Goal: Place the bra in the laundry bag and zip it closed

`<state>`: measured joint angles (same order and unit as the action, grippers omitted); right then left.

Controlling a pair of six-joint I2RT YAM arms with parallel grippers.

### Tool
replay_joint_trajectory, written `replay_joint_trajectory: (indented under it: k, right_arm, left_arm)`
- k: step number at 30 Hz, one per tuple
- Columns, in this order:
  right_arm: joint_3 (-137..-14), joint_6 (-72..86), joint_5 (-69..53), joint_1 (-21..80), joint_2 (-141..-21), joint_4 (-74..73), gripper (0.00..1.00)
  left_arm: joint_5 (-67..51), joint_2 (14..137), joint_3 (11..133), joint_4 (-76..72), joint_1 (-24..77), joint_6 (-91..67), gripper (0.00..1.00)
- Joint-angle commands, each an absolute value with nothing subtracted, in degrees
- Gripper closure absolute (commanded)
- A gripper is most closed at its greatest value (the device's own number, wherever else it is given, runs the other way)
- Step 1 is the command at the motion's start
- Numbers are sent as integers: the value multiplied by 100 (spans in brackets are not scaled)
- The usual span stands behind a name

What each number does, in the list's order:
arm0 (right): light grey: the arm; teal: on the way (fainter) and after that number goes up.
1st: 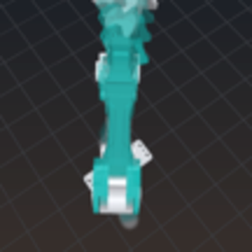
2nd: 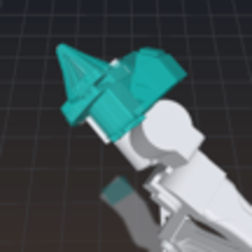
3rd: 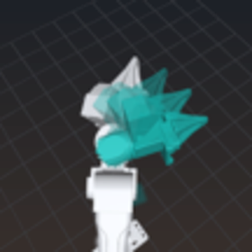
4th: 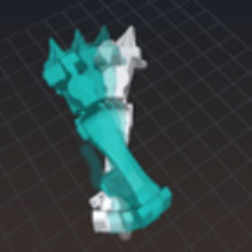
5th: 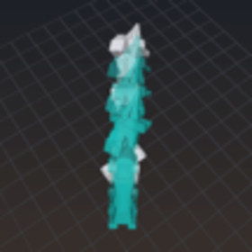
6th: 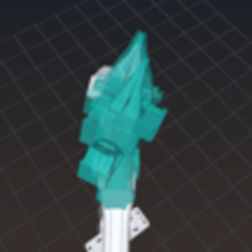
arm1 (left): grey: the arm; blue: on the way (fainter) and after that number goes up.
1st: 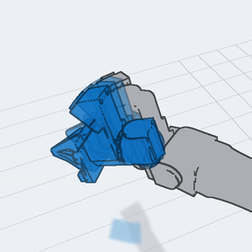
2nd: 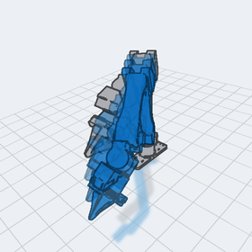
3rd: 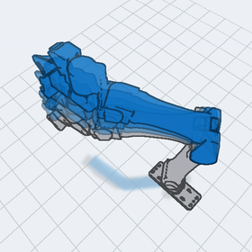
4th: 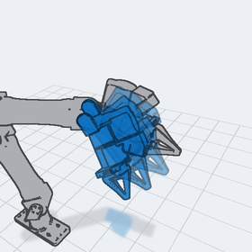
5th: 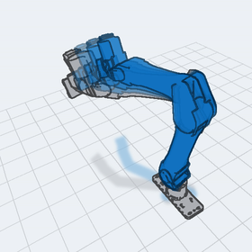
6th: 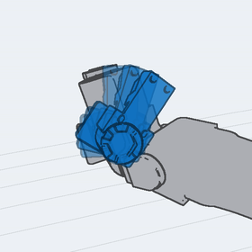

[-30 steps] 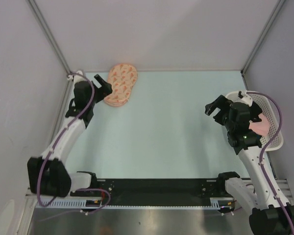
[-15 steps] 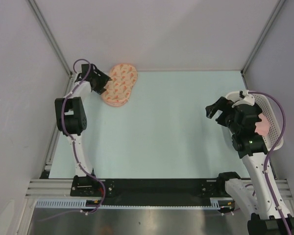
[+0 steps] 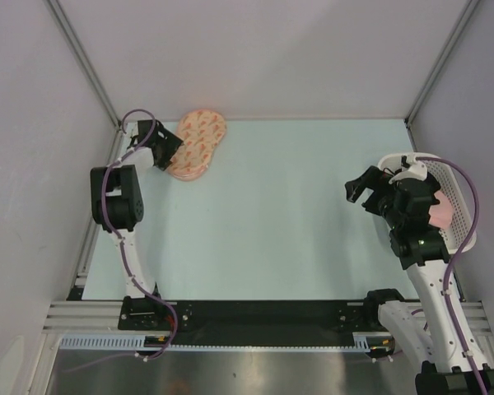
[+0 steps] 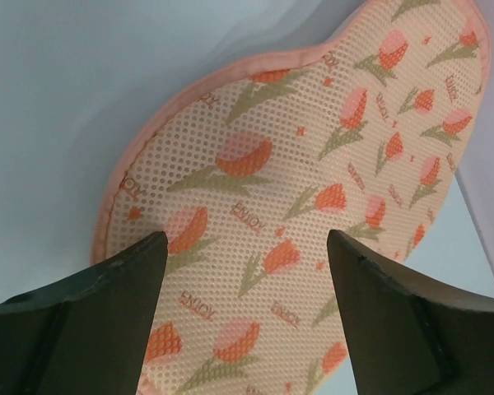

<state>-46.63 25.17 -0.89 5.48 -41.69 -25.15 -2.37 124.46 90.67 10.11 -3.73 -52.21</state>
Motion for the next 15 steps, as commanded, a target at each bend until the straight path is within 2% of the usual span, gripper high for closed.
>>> replay_joint_trajectory:
  k: [1, 10, 15]
  right_arm:
    - [-4597, 2443, -290, 527, -4175, -2426, 0]
    - [-4561, 2496, -413, 536, -4069, -2426, 0]
    - [-4597, 2400, -483, 545, -3894, -2426, 0]
  left_arm:
    - [281, 11646, 8640, 193, -545, -4335, 16]
    - [396, 11574, 8762, 465, -668, -3813, 14]
    - [-491, 12189, 9193, 914, -887, -4297, 25]
